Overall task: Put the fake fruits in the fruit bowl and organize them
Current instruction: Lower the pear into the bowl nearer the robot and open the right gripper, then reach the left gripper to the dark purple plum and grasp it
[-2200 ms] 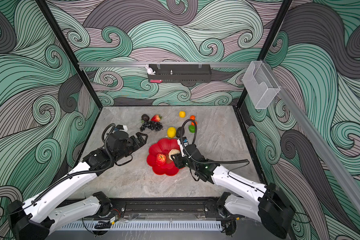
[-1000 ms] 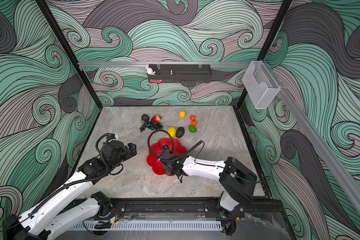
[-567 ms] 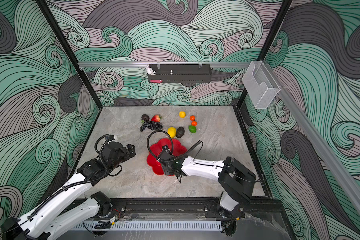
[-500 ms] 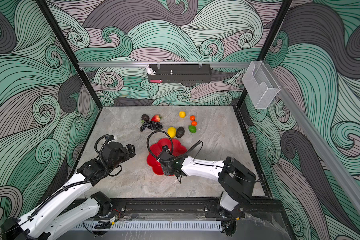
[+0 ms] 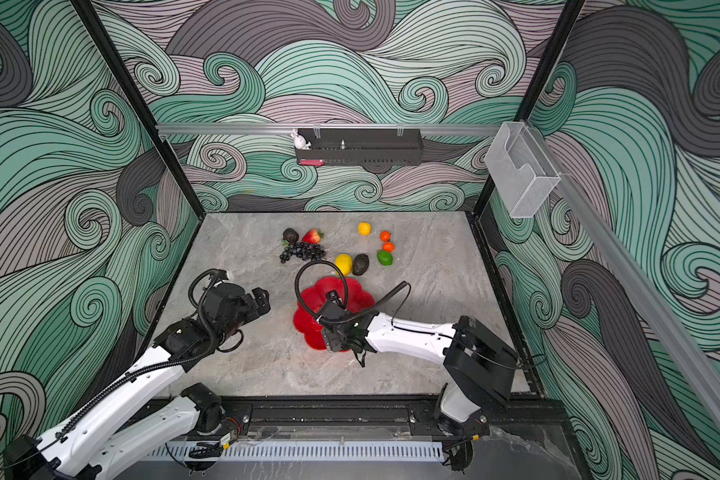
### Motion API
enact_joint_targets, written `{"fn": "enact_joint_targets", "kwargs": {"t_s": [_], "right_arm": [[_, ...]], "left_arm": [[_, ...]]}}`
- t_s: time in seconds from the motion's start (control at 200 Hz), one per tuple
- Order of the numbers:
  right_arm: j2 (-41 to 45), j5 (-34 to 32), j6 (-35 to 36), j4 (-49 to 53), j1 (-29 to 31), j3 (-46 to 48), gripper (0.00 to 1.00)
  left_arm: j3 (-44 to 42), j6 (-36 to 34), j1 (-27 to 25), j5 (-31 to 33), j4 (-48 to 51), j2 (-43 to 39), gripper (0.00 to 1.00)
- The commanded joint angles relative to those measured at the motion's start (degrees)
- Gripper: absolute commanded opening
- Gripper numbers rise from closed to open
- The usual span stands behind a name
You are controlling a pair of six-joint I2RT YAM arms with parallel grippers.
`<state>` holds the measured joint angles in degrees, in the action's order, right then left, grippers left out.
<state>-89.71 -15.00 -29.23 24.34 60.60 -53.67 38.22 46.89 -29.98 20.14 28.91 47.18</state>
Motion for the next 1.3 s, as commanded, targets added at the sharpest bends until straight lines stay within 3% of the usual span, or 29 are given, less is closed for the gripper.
{"fn": "enact_joint_targets", "kwargs": {"t_s": [0.0,0.245,0.685,0.881,1.016,1.291], "right_arm": [[2.3,-0.8,-0.7,1.7,0.3,-0.2,0.84],[9.3,-0.9,3.4,5.4,0.1,-1.7,0.93],[30.3,-0.3,10.1,2.8,-4.7,4.5,0.93],[35.7,1.4,8.0,-1.5,-4.9,9.7,0.93],[38.0,1.7,6.3,-2.1,-5.0,12.0,0.93],[40.0,4.6,3.2,-3.3,-5.2,17.1,0.93]], "left_arm": [[0.1,-1.2,0.6,1.0,0.2,0.6,0.96],[4.7,-6.0,2.3,-3.8,-1.2,5.5,0.96],[23.1,-10.2,8.9,-13.7,-1.4,30.3,0.95],[37.1,-10.8,14.0,-16.0,-0.8,46.9,0.94],[52.2,-15.1,15.9,-15.4,8.8,59.1,0.91],[78.1,-35.1,17.3,-14.9,19.3,79.5,0.88]]}}
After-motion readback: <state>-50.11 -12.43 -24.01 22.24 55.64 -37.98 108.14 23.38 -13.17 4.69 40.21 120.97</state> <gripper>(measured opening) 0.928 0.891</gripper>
